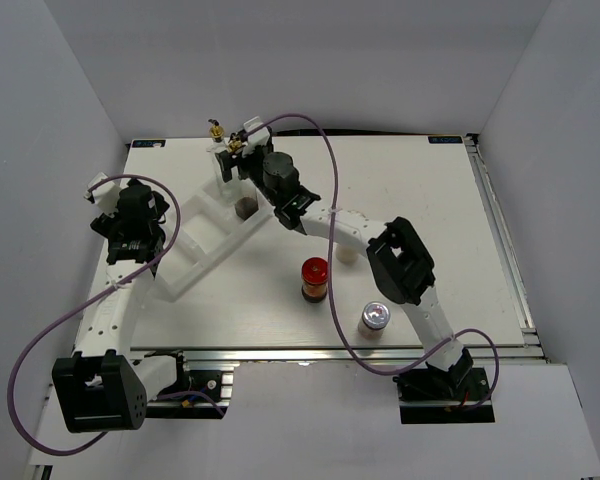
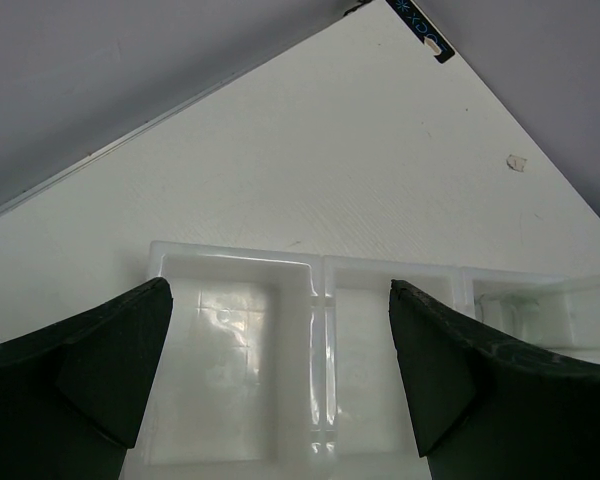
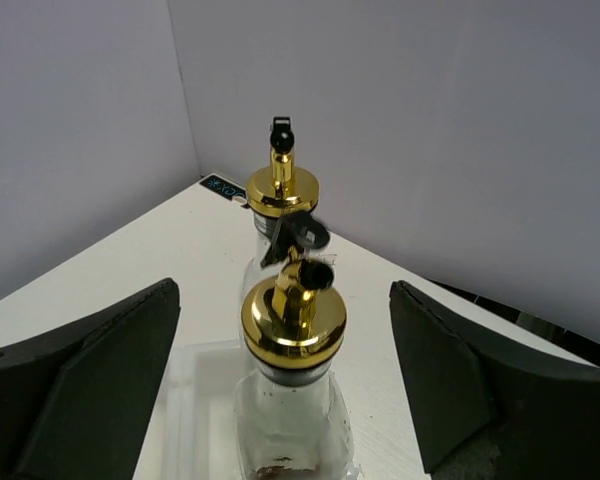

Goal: Organize the condiment bottles

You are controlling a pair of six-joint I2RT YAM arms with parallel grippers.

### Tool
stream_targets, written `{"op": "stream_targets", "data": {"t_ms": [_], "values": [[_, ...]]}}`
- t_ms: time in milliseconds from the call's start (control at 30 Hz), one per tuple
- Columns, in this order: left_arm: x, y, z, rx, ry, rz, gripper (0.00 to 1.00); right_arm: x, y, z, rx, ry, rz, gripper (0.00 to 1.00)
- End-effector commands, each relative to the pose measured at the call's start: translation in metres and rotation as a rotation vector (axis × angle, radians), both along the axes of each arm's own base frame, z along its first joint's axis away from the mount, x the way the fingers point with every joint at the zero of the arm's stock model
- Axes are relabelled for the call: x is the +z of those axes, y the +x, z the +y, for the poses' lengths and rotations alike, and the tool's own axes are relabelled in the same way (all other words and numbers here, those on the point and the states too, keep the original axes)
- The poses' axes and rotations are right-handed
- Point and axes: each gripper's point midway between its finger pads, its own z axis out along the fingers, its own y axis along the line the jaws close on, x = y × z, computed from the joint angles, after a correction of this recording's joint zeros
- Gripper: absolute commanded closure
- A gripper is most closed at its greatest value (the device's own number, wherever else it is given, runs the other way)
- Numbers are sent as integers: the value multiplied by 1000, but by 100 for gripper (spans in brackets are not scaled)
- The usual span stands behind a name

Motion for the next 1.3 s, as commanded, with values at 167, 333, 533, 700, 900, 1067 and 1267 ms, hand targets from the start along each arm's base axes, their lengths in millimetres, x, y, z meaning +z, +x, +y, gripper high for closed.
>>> {"op": "stream_targets", "data": {"t_ms": [167, 333, 533, 700, 900, 1067, 1267], "values": [[33, 5, -17, -102, -30, -103, 2, 91, -23, -53, -104, 52, 1, 11], [32, 17, -41, -240, -85, -140, 2, 65, -38, -98, -190, -52, 128, 11], [31, 25, -95, -472, -192, -235, 2, 39, -75, -196, -319, -63, 252, 11], [6, 8, -186, -679, -176, -110, 2, -1, -80, -276, -426, -87, 426, 11], [-10, -34, -278, -1028, -156, -9, 2, 5, -89, -357, -584, -18, 437, 11], [-3, -71, -345, -1331, -89, 45, 2, 3, -103, -400, -684, 5, 422, 11], [-40, -100, -394, -1510, 69, 211, 2, -13, -111, -427, -749, -20, 443, 11]]}}
